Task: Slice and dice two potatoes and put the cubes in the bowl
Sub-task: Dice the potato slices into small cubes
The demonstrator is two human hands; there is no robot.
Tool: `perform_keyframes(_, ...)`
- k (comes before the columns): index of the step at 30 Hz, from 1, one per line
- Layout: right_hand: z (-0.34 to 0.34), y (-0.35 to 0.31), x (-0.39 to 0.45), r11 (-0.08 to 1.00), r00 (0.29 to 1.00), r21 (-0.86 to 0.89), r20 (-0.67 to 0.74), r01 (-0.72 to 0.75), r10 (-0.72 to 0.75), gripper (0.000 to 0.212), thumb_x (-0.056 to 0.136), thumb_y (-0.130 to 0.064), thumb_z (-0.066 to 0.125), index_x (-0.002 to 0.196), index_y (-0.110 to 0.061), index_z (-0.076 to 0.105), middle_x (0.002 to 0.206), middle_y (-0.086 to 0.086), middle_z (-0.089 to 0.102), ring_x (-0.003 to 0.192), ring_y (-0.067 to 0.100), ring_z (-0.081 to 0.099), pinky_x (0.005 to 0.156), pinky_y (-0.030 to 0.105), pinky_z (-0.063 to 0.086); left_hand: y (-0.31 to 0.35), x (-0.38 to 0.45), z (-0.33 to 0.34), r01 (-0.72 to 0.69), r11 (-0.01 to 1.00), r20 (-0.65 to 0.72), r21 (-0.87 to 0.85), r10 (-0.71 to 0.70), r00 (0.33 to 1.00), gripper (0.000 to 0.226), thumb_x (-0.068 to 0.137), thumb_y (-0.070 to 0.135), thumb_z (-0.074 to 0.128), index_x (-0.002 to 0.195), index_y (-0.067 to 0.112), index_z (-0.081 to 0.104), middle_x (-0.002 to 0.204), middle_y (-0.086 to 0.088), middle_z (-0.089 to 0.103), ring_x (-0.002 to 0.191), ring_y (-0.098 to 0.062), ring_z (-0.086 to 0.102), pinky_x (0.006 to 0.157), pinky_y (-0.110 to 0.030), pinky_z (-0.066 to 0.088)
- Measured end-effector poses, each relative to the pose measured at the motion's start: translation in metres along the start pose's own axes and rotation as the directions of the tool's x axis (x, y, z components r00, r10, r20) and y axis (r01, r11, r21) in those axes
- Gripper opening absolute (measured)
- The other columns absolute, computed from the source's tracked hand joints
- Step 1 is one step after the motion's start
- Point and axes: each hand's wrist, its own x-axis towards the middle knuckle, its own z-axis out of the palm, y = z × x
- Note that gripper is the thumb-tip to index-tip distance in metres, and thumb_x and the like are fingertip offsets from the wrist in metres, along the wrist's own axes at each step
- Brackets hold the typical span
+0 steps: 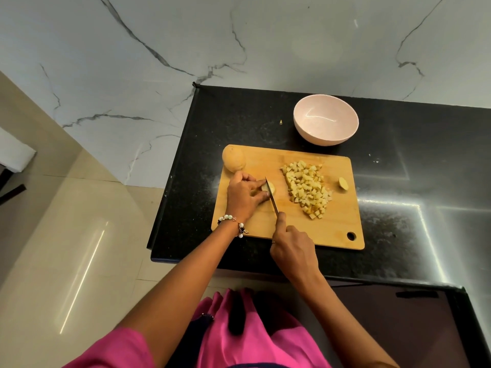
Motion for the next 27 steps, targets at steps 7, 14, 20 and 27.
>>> perform_keyframes(7,-0.009,0.003,0.016,0.999,0.999,0.054,-0.031,-0.010,0.012,0.055,0.095,-0.016,0.033,0.148,-0.007,0.019,0.097,0.016,0.063,0.081,0.036,0.059,0.057,0.034,0.030,-0.003,-0.001,-0.006,-0.020,1.000,0.024,-0.007,0.021,1.000,0.045,0.072,0.018,0.079,0.113,0.005,0.067,0.102,-0.001,0.053,0.096,-0.009,0.050,0.080,0.002,0.032)
perform_keyframes(14,-0.007,-0.008,0.023,0.998,1.000,-0.064,-0.028,-0.009,0.007,0.056,0.096,-0.009,0.029,0.149,-0.003,0.012,0.102,0.017,0.061,0.084,0.034,0.060,0.058,0.034,0.032,-0.004,-0.002,-0.003,-0.022,0.999,-0.033,-0.024,0.021,0.999,0.034,0.073,0.014,0.078,0.105,0.004,0.070,0.102,-0.003,0.057,0.094,-0.009,0.053,0.077,0.002,0.036)
perform_keyframes(20,-0.001,-0.012,0.020,0.998,0.999,-0.056,-0.050,-0.009,0.006,0.060,0.089,-0.005,0.042,0.145,0.005,0.021,0.090,0.018,0.063,0.071,0.034,0.062,0.052,0.032,0.032,-0.003,-0.002,0.001,-0.011,0.999,-0.081,-0.051,0.007,0.997,0.030,0.073,0.015,0.079,0.099,0.001,0.072,0.097,-0.002,0.054,0.089,-0.009,0.051,0.073,0.000,0.037)
perform_keyframes(27,0.006,-0.001,-0.008,1.000,0.995,0.017,-0.103,-0.012,0.013,0.057,0.062,-0.002,0.076,0.116,0.007,0.060,0.046,0.009,0.050,0.029,0.027,0.042,0.037,0.020,0.008,-0.004,-0.001,-0.003,-0.013,0.999,-0.031,-0.046,0.011,0.999,0.034,0.074,0.015,0.078,0.105,0.004,0.070,0.102,-0.002,0.057,0.092,-0.009,0.052,0.073,0.002,0.037)
